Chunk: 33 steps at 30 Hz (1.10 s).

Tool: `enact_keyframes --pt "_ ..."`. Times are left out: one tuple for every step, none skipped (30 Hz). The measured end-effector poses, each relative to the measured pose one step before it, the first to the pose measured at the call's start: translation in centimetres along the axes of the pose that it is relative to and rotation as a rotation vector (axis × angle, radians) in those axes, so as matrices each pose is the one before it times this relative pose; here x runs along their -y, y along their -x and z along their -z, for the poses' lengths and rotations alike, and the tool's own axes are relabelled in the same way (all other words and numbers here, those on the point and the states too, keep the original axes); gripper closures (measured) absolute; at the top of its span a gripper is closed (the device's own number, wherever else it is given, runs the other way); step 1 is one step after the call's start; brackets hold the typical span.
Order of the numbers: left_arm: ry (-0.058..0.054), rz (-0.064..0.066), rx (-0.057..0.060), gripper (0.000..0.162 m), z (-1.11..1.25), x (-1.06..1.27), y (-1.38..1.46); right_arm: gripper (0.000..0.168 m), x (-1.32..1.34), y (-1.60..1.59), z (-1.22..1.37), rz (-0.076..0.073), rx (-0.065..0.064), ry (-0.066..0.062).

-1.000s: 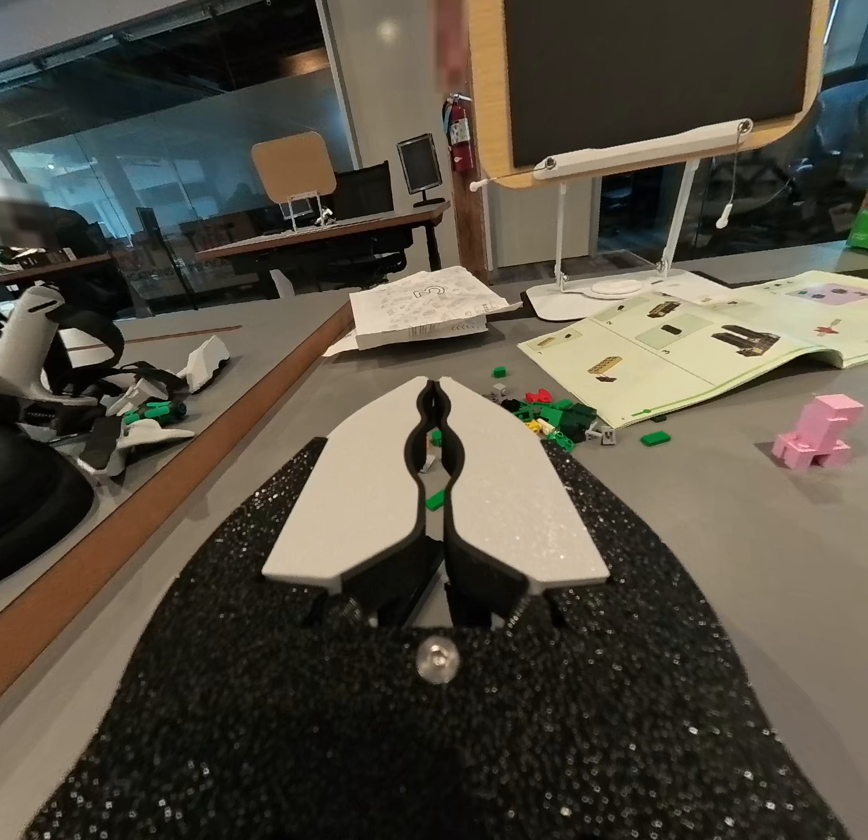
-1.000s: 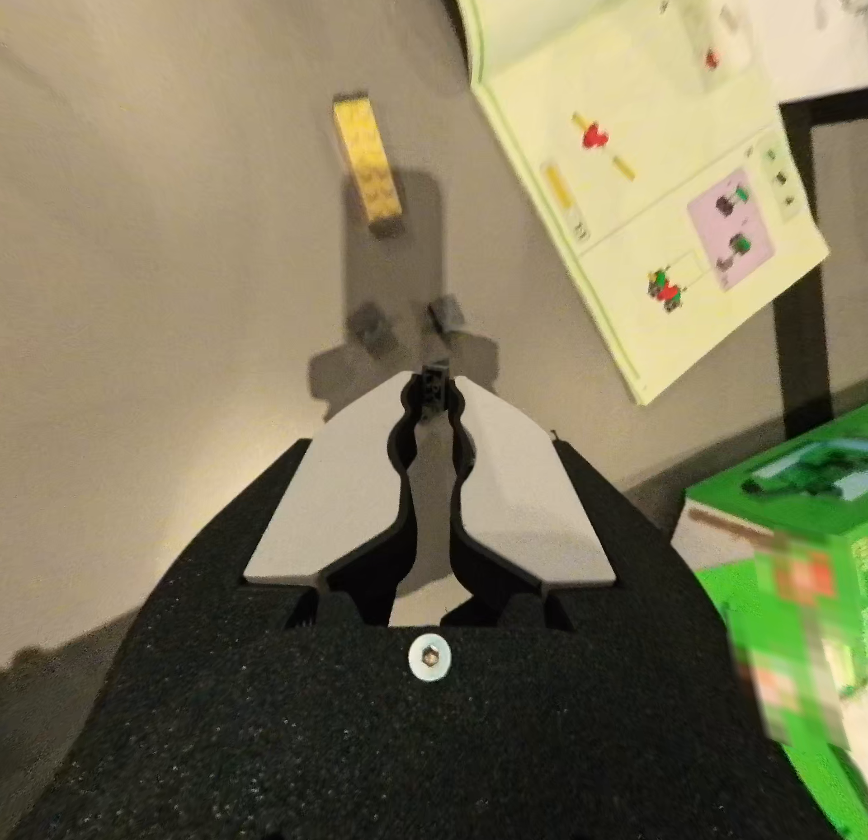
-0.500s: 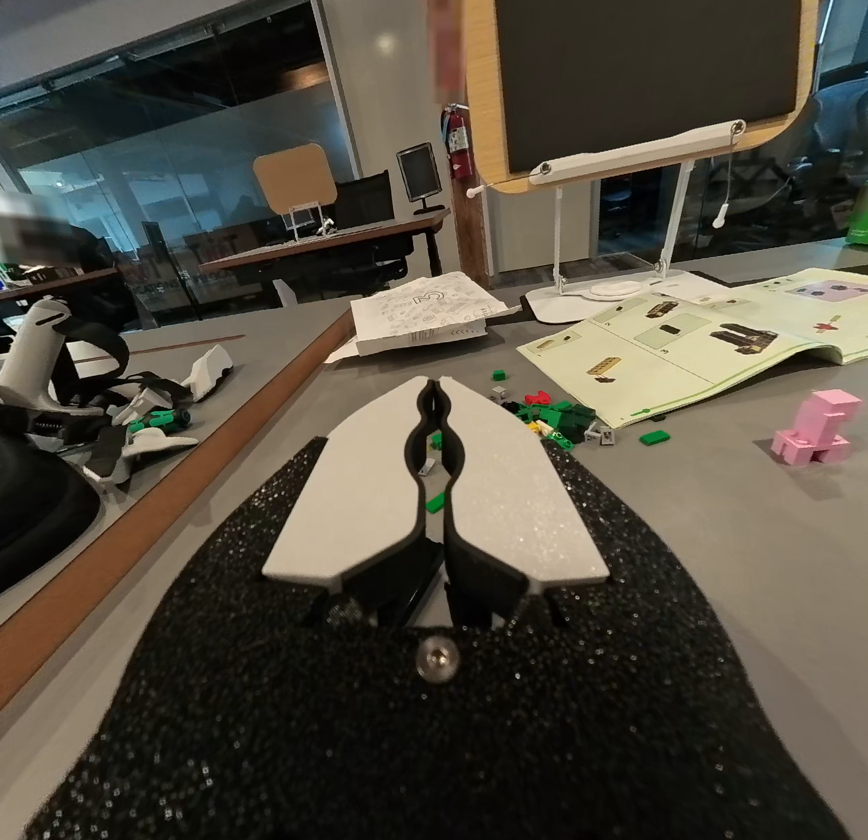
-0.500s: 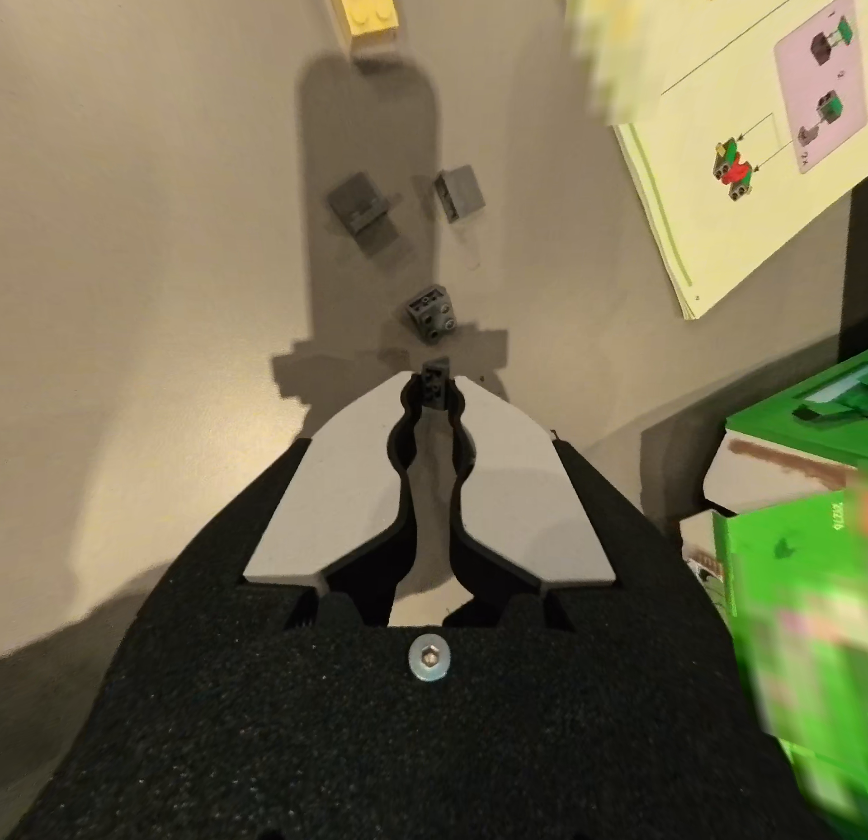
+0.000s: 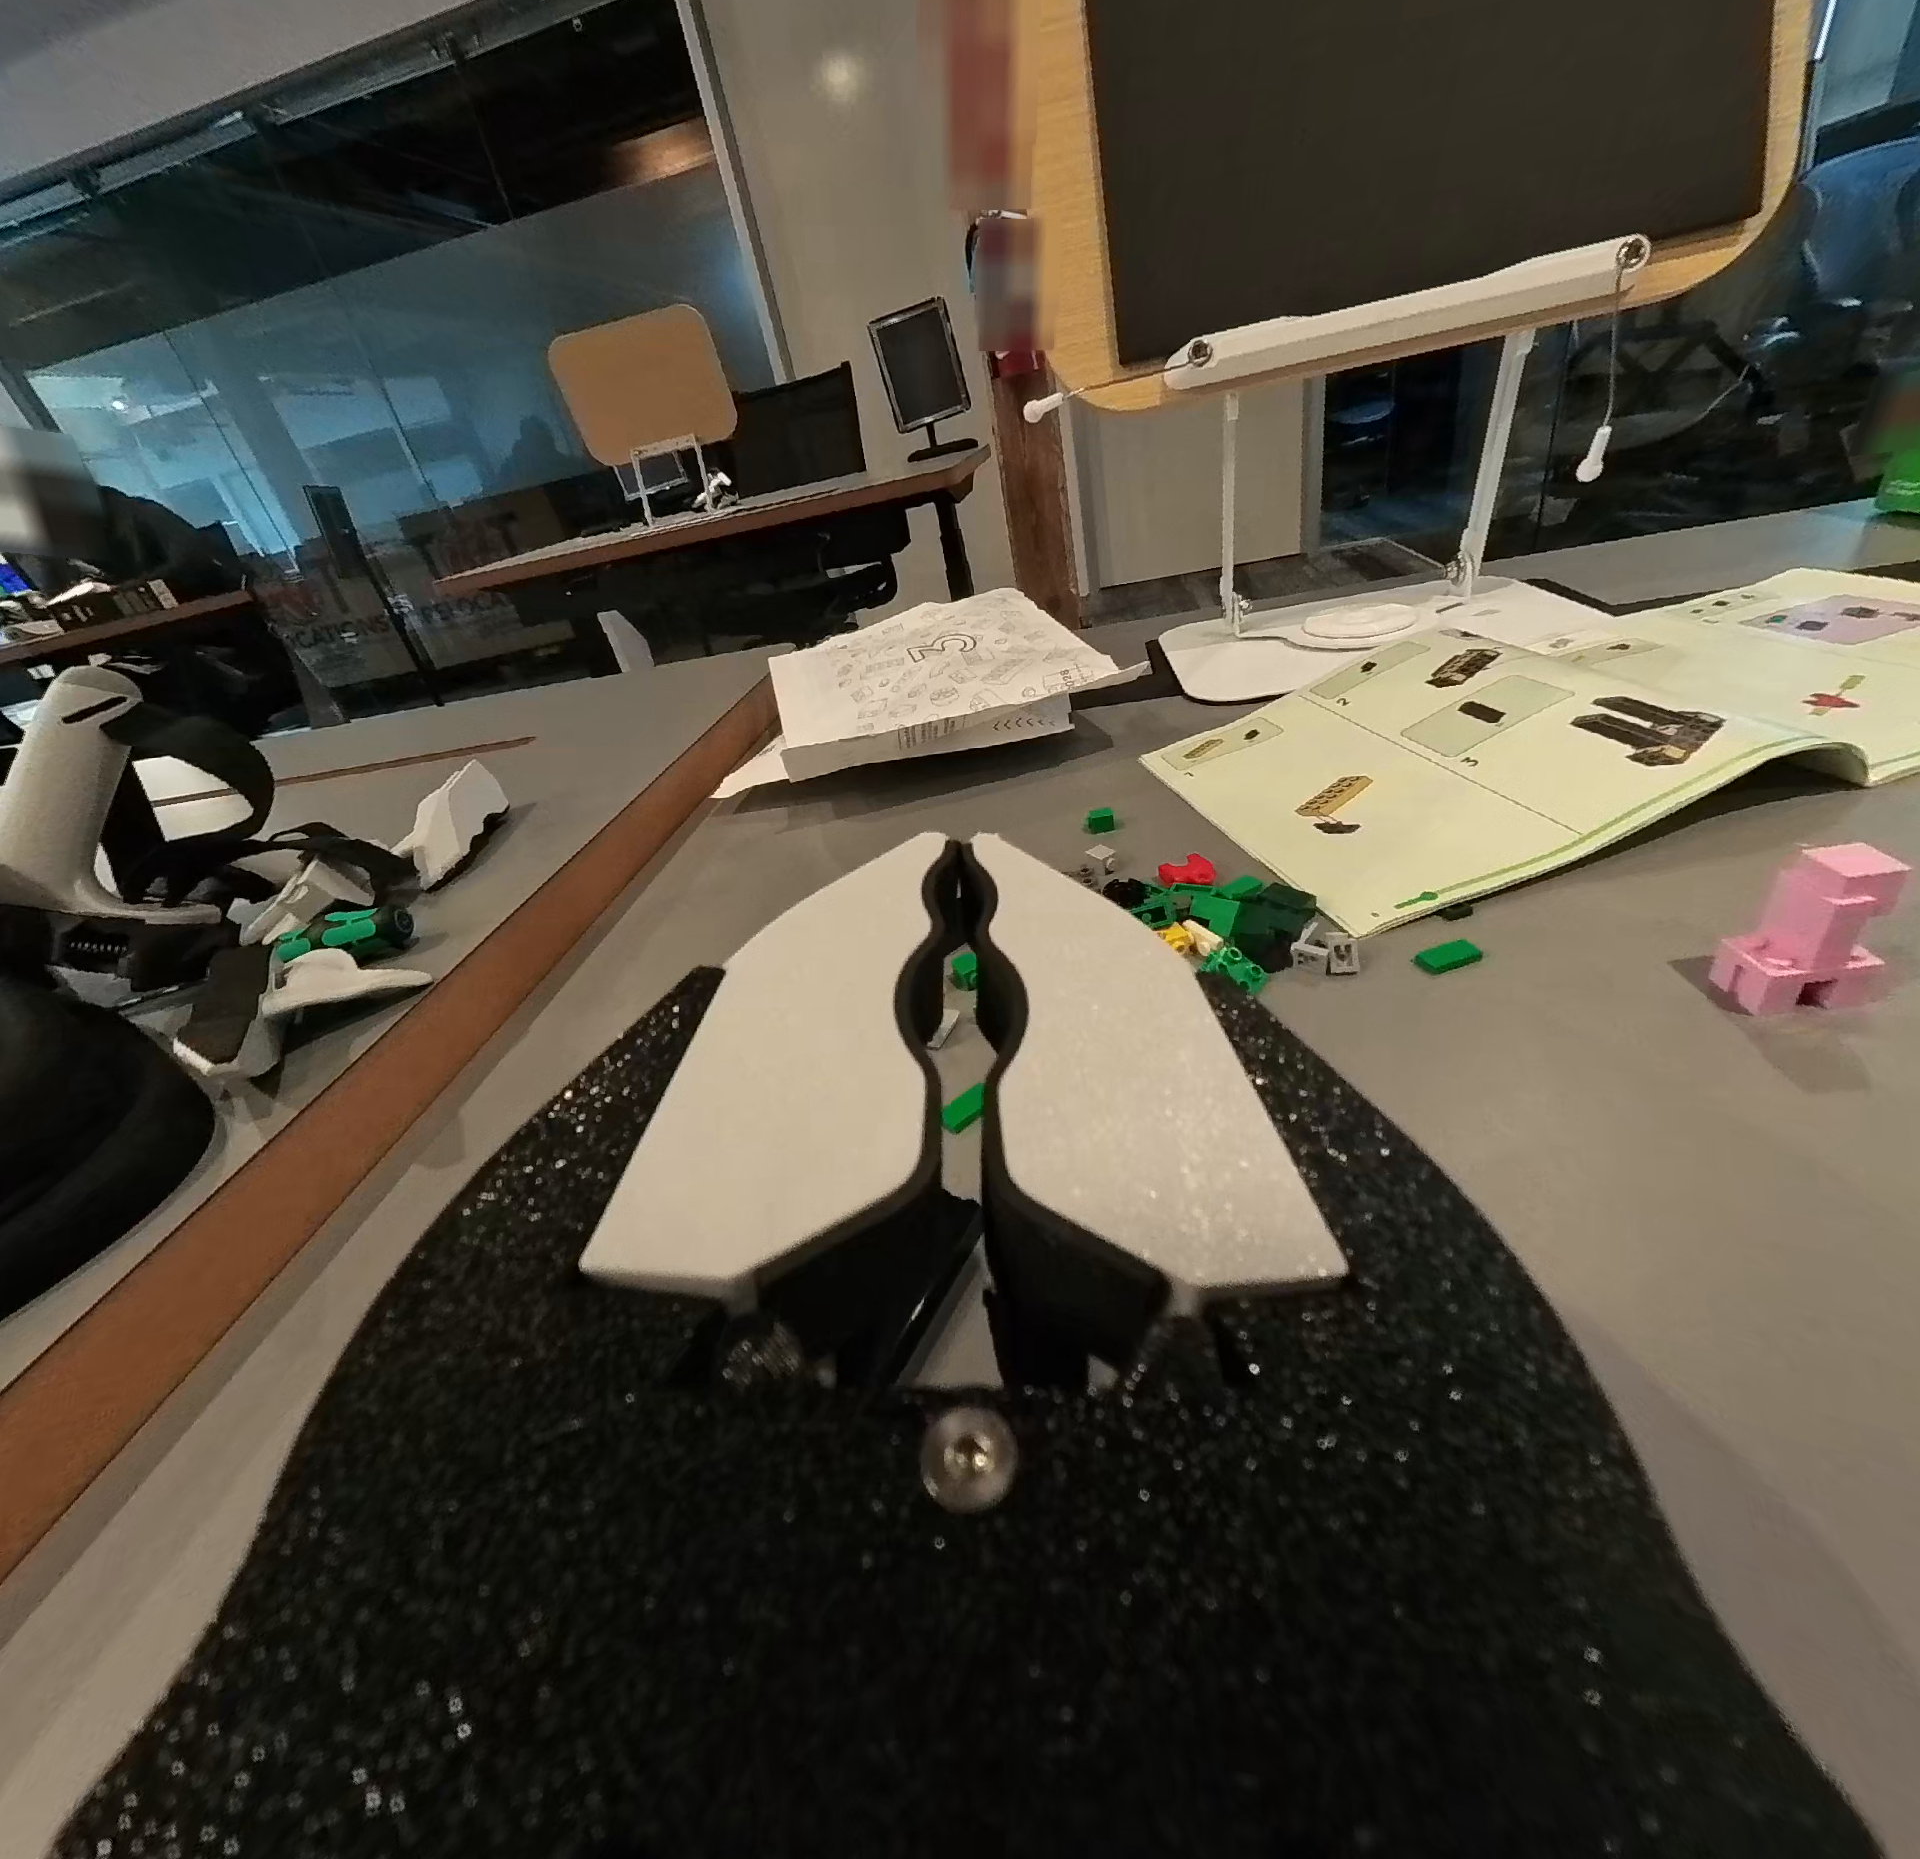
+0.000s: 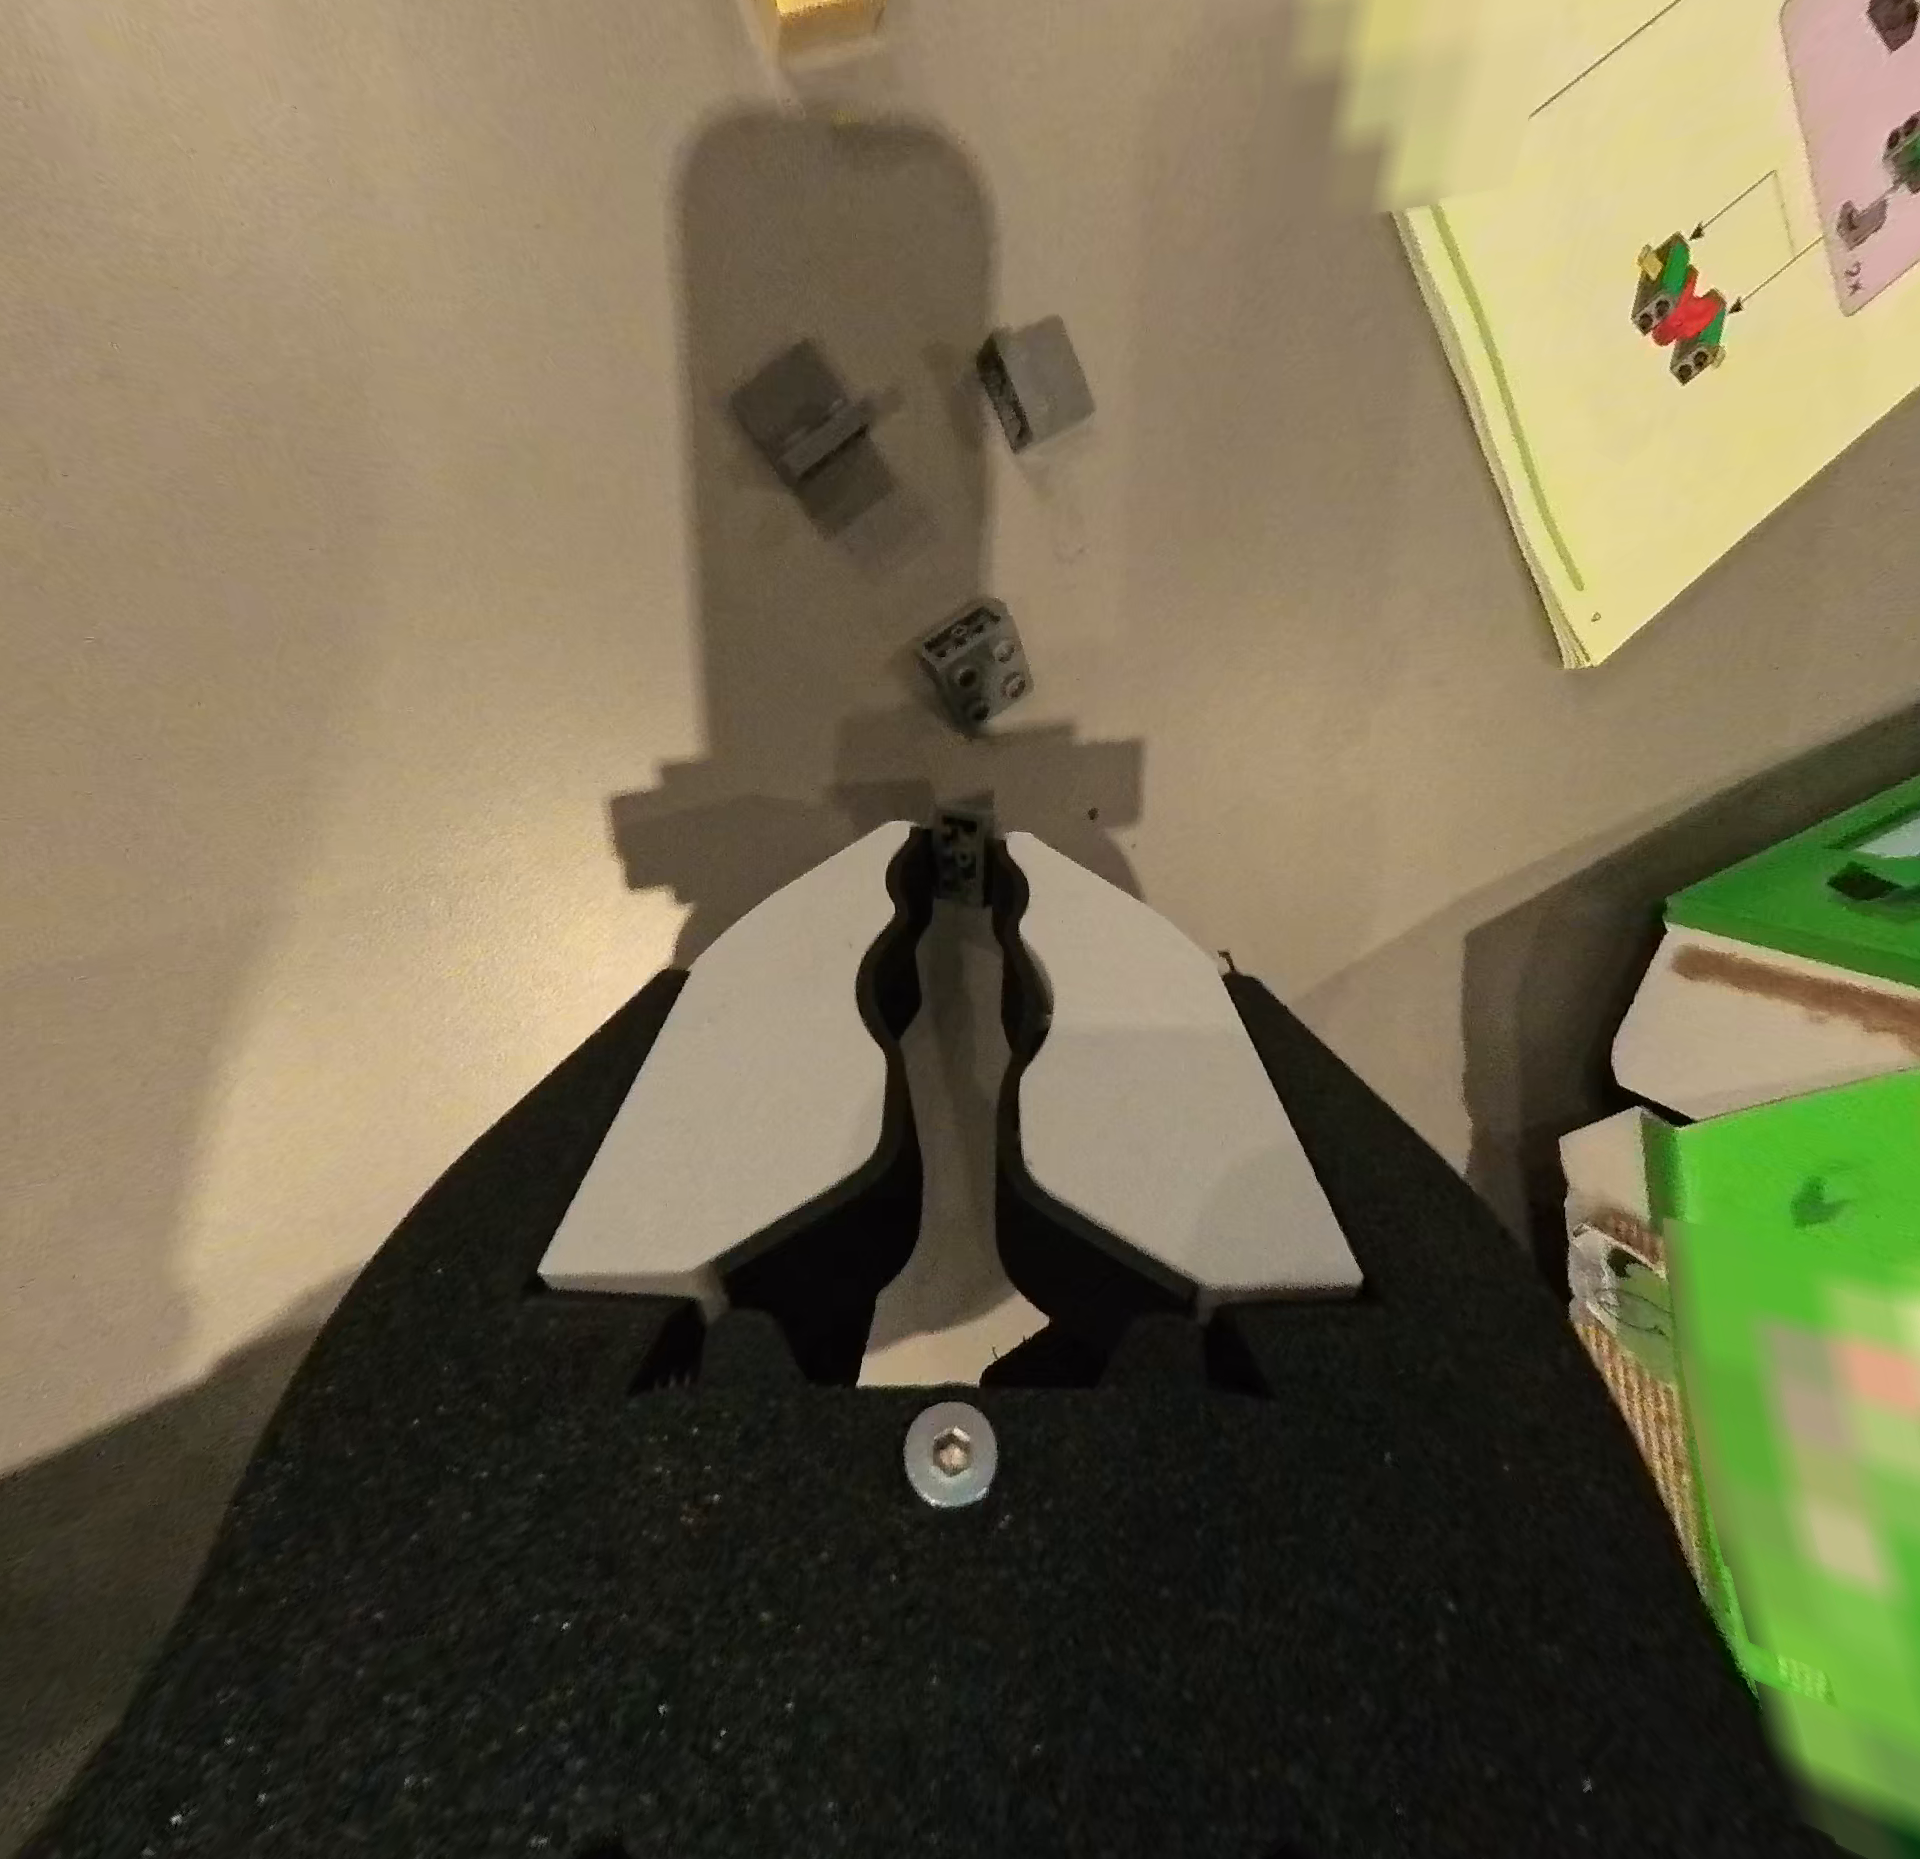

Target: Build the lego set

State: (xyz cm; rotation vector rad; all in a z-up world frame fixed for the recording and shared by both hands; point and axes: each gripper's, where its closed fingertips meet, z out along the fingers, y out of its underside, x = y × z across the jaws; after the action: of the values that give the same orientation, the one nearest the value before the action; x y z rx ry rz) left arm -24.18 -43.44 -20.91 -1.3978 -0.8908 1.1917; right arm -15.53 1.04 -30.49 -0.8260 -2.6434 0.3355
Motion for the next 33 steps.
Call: enact_keyframes --pt "0.0024 -0.0012 -0.0005 0.162 -0.050 -0.040 -0.024 0.158 -0.058 -0.026 -0.005 -0.0020 -0.0005 0.0023" --pt "0.0024 -0.0015 -0.0013 0.162 -0.032 -0.027 -0.035 0.158 -0.013 0.012 0.004 -0.0037 0.0028 0.0010" --pt "0.0009 -0.0018 -0.0011 0.162 -0.011 -0.007 -0.029 0.158 0.021 0.008 0.006 -0.0050 0.0028 -0.0008" --pt "-0.0010 -0.0010 -0.0006 0.162 -0.002 0.008 -0.023 0.158 0.043 0.003 0.017 -0.0056 0.0018 -0.0023" --pt "-0.0016 0.0004 -0.0012 0.162 0.011 0.020 -0.014 0.158 0.074 0.042 0.025 -0.0051 0.0043 -0.0049" --pt "-0.0002 0.0013 -0.0019 0.162 -0.006 0.007 -0.012 0.158 0.071 0.079 0.006 -0.0051 0.0068 -0.0051" --pt "0.0010 0.0008 -0.0016 0.162 -0.007 -0.018 -0.003 0.156 0.072 0.053 -0.004 -0.0057 0.0044 -0.0045" --pt "0.0001 -0.0004 0.0000 0.162 -0.002 0.001 -0.007 0.153 0.061 0.052 -0.010 -0.0063 0.0043 -0.0035" --pt "-0.0009 -0.0012 0.0002 0.162 0.011 0.015 -0.004 0.152 0.028 0.094 -0.014 -0.0052 0.0084 -0.0010" --pt "-0.0005 -0.0011 -0.0002 0.162 0.011 0.002 -0.020 0.151 0.026 0.059 -0.012 -0.0031 0.0063 -0.0013" --pt "0.0003 -0.0008 0.0000 0.162 0.000 -0.002 -0.004 0.150 0.046 -0.043 0.025 -0.0007 -0.0020 -0.0034" --pt "0.0010 -0.0006 0.0002 0.162 -0.015 -0.013 0.002 0.149 0.022 -0.070 0.069 0.0008 -0.0036 -0.0031" --pt "0.0011 -0.0008 -0.0001 0.162 -0.007 -0.012 -0.012 0.148 0.007 -0.061 0.126 -0.0009 -0.0021 -0.0027" --pt "0.0008 -0.0011 0.0004 0.162 -0.009 -0.007 -0.005 0.147 0.063 -0.091 0.184 -0.0042 -0.0028 -0.0069" --pt "0.0005 -0.0010 0.0007 0.162 -0.001 -0.003 -0.002 0.146 0.109 -0.068 0.259 -0.0076 0.0005 -0.0117" --pt "0.0005 -0.0009 0.0003 0.162 -0.011 -0.004 -0.007 0.146 0.173 -0.060 0.317 -0.0107 0.0034 -0.0155" --pt "0.0011 -0.0009 0.0001 0.162 -0.006 -0.021 -0.011 0.146 0.253 -0.067 0.369 -0.0111 0.0032 -0.0199" --pt "0.0019 -0.0013 -0.0003 0.162 -0.023 -0.021 -0.016 0.146 0.340 -0.083 0.393 -0.0095 0.0006 -0.0251" --pt "0.0019 -0.0024 -0.0007 0.162 -0.018 -0.017 -0.035 0.146 0.429 -0.091 0.394 -0.0086 -0.0010 -0.0284" --pt "0.0018 -0.0035 -0.0004 0.162 -0.014 -0.020 -0.047 0.146 0.536 -0.094 0.390 -0.0070 -0.0037 -0.0331" --pt "0.0020 -0.0038 -0.0004 0.162 -0.022 -0.023 -0.042 0.146 0.746 -0.095 0.375 -0.0054 -0.0083 -0.0443" --pt "0.0019 -0.0036 -0.0010 0.162 -0.011 -0.023 -0.044 0.146 0.976 -0.125 0.339 -0.0047 -0.0148 -0.0561" --pt "0.0018 -0.0036 -0.0007 0.162 -0.023 -0.020 -0.048 0.146 1.283 -0.063 0.264 -0.0074 -0.0169 -0.0737" --pt "0.0021 -0.0037 0.0002 0.162 -0.021 -0.024 -0.035 0.146 1.694 0.196 0.164 -0.0161 -0.0072 -0.0982" --pt "0.0024 -0.0038 -0.0002 0.162 -0.019 -0.027 -0.040 0.146 1.987 0.442 0.006 -0.0262 0.0014 -0.1188" --pt "0.0028 -0.0036 -0.0001 0.162 -0.026 -0.032 -0.038 0.147 1.856 0.541 -0.208 -0.0367 0.0030 -0.1195" --pt "0.0031 -0.0034 0.0003 0.162 -0.034 -0.037 -0.031 0.147 1.311 0.507 -0.462 -0.0407 -0.0012 -0.0964" --pt "0.0026 -0.0038 0.0000 0.162 -0.015 -0.031 -0.027 0.147 0.693 0.450 -0.626 -0.0336 -0.0045 -0.0689" --pt "0.0011 -0.0043 -0.0004 0.162 -0.009 -0.008 -0.043 0.146 0.112 0.245 -0.672 -0.0071 -0.0170 -0.0423" --pt "-0.0003 -0.0039 -0.0011 0.162 0.003 0.000 -0.052 0.146 -0.216 -0.072 -0.630 0.0174 -0.0380 -0.0235" --pt "0.0000 -0.0022 -0.0020 0.162 -0.005 -0.005 -0.031 0.147 -0.149 -0.145 -0.530 0.0224 -0.0458 -0.0249" --pt "0.0005 -0.0015 -0.0033 0.162 -0.021 -0.003 -0.047 0.149 0.033 0.140 -0.434 0.0097 -0.0281 -0.0295" --pt "0.0006 -0.0038 -0.0037 0.162 -0.008 -0.006 -0.070 0.151 0.087 0.366 -0.413 -0.0071 -0.0111 -0.0255"
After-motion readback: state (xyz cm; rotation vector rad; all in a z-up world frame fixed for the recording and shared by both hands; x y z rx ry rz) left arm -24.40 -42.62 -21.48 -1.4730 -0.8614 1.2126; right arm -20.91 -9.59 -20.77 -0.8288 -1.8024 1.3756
